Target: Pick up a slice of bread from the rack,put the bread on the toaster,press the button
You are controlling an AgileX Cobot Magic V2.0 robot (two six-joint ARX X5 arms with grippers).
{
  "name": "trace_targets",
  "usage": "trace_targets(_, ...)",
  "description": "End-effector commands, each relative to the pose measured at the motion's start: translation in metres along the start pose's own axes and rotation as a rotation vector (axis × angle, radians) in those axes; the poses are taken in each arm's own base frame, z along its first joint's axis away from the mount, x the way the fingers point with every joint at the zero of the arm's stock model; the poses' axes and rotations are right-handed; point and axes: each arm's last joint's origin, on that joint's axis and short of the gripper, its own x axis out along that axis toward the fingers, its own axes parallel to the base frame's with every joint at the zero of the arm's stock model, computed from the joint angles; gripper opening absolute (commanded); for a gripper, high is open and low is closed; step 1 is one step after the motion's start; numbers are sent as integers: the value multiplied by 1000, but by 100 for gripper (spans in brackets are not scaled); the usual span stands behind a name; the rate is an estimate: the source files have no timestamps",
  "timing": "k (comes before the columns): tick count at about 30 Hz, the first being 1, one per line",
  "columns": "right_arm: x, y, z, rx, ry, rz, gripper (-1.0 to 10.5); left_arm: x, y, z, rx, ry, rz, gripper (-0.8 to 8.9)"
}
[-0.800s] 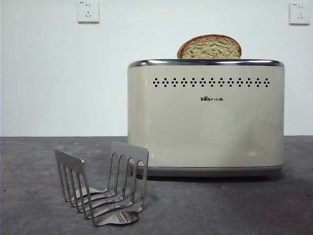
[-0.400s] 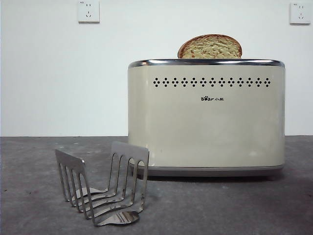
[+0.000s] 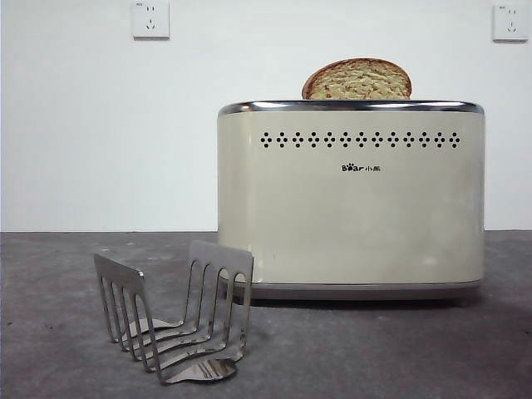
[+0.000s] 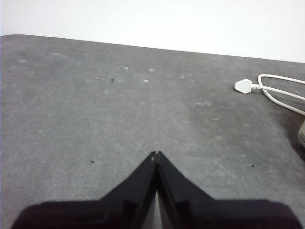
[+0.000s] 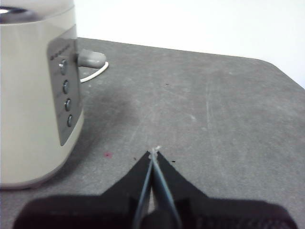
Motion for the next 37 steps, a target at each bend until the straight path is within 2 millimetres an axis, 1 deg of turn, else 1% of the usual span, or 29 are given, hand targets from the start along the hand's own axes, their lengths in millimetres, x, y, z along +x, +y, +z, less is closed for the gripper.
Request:
trace_targets(1, 0, 0, -2, 0, 8, -3, 0, 1, 1, -3, -6, 3, 3, -4)
trace_targets(37, 1, 0, -2, 14, 25, 5, 1, 2, 1, -3, -7, 12, 4, -4)
